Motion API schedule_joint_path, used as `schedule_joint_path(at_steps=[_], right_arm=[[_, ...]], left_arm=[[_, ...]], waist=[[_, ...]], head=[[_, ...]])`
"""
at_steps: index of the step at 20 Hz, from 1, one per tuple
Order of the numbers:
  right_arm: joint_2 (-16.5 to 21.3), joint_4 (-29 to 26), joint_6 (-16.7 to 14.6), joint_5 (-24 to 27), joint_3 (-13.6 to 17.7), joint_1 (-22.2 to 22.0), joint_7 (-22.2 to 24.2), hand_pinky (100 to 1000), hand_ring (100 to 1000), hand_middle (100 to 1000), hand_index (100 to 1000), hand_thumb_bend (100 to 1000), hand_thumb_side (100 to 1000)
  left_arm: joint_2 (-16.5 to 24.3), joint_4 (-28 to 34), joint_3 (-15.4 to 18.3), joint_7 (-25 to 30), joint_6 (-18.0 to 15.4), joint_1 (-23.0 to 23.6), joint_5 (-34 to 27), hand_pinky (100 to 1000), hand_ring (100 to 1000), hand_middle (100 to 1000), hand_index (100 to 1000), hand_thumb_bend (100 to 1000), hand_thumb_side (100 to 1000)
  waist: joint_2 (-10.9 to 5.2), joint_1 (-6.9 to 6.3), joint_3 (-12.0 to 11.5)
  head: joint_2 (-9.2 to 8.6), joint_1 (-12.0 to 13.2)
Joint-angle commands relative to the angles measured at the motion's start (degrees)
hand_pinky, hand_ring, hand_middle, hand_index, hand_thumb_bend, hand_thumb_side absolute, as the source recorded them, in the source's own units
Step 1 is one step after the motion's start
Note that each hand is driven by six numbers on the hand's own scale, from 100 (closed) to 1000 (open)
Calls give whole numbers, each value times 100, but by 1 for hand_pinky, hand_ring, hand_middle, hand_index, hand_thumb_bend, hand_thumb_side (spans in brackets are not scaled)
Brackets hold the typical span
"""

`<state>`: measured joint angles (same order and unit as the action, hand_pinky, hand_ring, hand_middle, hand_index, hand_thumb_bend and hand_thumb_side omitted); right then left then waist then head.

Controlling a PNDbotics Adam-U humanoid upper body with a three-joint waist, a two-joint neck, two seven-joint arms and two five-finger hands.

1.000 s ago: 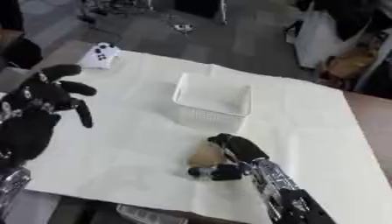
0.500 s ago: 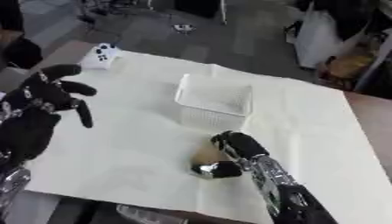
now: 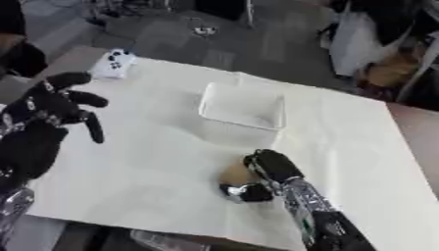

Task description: Pick up objects on the table and place them in the box.

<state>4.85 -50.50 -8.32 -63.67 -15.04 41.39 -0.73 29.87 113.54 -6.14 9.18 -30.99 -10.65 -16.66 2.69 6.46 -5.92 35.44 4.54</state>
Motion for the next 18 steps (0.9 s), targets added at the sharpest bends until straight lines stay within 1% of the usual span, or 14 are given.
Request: schedule_joint_path(at_steps=[1, 2, 3, 4, 6, 8, 9, 10, 12, 13, 14, 18], right_arm=[[166, 33, -185, 159, 14, -42, -217, 100, 100, 100, 305, 510, 752], [172, 45, -249, 222, 12, -55, -262, 100, 100, 100, 306, 504, 738], [176, 56, -311, 293, 11, -68, -299, 100, 100, 100, 305, 508, 746], [181, 69, -351, 344, 9, -74, -321, 100, 100, 100, 307, 506, 706], [179, 56, -440, 531, 18, -111, -319, 100, 100, 100, 310, 529, 668], [200, -39, -465, 752, 21, -139, -232, 100, 100, 100, 311, 530, 665], [231, -153, -453, 846, 13, -151, -154, 100, 100, 100, 311, 507, 678], [267, -289, -414, 914, -1, -162, -35, 100, 100, 100, 311, 495, 685], [341, -630, -262, 959, -33, -166, 352, 100, 100, 100, 310, 487, 685], [378, -831, -178, 964, -44, -150, 571, 100, 100, 100, 310, 468, 720], [404, -1013, -91, 972, -48, -145, 777, 100, 100, 100, 310, 485, 684], [554, -1857, 233, 948, -40, -28, 1509, 100, 100, 100, 307, 479, 705]], left_arm=[[66, 106, 13, 0, -10, -26, 3, 394, 769, 862, 745, 963, 703], [66, 106, 13, 0, -9, -25, 6, 394, 769, 862, 745, 963, 704], [66, 106, 13, -2, -8, -24, 8, 394, 769, 862, 745, 963, 703], [66, 106, 13, -3, -8, -24, 10, 394, 769, 862, 745, 962, 704], [66, 106, 14, -7, -9, -24, 12, 394, 769, 862, 745, 961, 705], [65, 106, 14, -11, -8, -23, 14, 394, 769, 862, 745, 961, 705], [65, 106, 14, -13, -8, -20, 14, 394, 769, 862, 745, 960, 705], [67, 106, 14, -14, -7, -18, 14, 394, 769, 862, 745, 960, 706], [71, 106, 10, -12, -4, -8, 19, 394, 769, 862, 745, 958, 708], [72, 106, 9, -11, -2, -1, 22, 394, 769, 862, 745, 958, 708], [72, 106, 7, -10, -1, 2, 24, 394, 769, 862, 745, 958, 708], [70, 106, 3, -9, 5, 20, 33, 393, 770, 862, 745, 956, 709]], waist=[[-43, -45, 18], [-42, -46, 19], [-42, -46, 20], [-42, -46, 20], [-41, -47, 19], [-43, -48, 19], [-46, -47, 19], [-49, -47, 20], [-55, -47, 22], [-60, -48, 24], [-61, -48, 25], [-71, -53, 32]], head=[[-63, -17], [-61, -18], [-58, -18], [-56, -17], [-51, -11], [-47, -8], [-46, -7], [-44, -8], [-37, -16], [-28, -31], [-24, -39], [-3, -137]])
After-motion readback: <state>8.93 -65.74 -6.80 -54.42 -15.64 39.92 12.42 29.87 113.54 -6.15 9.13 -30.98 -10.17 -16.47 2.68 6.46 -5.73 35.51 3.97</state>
